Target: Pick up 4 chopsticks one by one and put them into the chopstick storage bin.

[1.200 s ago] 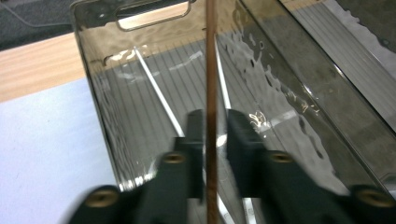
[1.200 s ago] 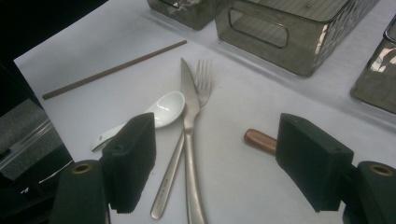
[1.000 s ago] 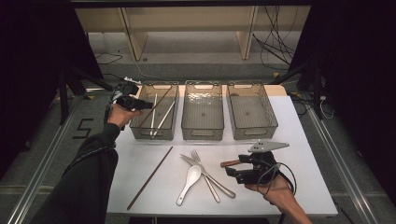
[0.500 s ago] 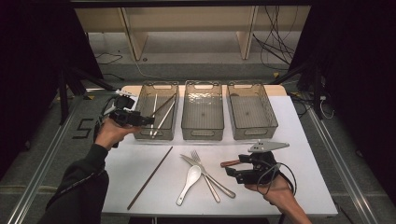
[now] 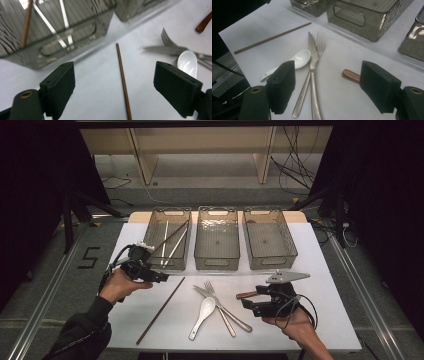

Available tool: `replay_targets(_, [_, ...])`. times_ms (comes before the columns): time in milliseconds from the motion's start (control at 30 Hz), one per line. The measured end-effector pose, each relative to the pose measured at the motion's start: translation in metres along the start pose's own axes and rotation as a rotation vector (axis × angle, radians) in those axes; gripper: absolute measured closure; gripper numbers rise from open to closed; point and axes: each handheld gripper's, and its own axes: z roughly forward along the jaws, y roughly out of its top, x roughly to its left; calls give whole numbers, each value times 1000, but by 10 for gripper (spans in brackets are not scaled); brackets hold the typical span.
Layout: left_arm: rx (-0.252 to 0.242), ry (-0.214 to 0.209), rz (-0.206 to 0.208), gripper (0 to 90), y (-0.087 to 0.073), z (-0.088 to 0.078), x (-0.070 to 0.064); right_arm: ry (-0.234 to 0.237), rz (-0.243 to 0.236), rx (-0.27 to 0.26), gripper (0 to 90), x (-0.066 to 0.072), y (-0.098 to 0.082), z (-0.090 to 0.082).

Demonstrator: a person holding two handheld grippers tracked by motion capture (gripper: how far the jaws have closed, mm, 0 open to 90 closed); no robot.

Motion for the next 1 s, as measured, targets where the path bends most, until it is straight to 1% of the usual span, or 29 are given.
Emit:
replay_targets(133, [20,2,-3,162,-9,4,-2,-2,3,4,297,0,0,0])
replay_targets(167, [33,4,6,162,-10,4,-3,-3,3,5,297,0,0,0])
replay_targets(200, [37,5,1,160,-12,5,-5,-3,4,6,297,0,0,0])
replay_targets(333, [54,9,9,157,-18,8,-9,-2,1,6,297,0,0,0])
replay_targets(467, [75,18,31,157,-22,10,-14,-4,3,5,297,0,0,0])
replay_targets(500, [81,16,34,157,-23,10,-15,-4,3,5,297,0,0,0])
replay_targets(533, [83,11,26,157,-24,12,-17,-3,3,5,297,0,0,0])
replay_targets(567, [100,6,36,157,-25,14,-18,-3,2,5,297,0,0,0])
replay_targets(633, [123,8,42,157,-27,16,-20,-4,2,5,297,0,0,0])
replay_targets(700, [128,6,33,158,-29,18,-22,-4,0,7,297,0,0,0])
replay_targets(833, [161,8,46,164,-32,19,-23,-4,2,6,297,0,-1,0])
replay_targets(1000, [177,18,48,171,-37,20,-25,-4,0,6,297,0,-1,0])
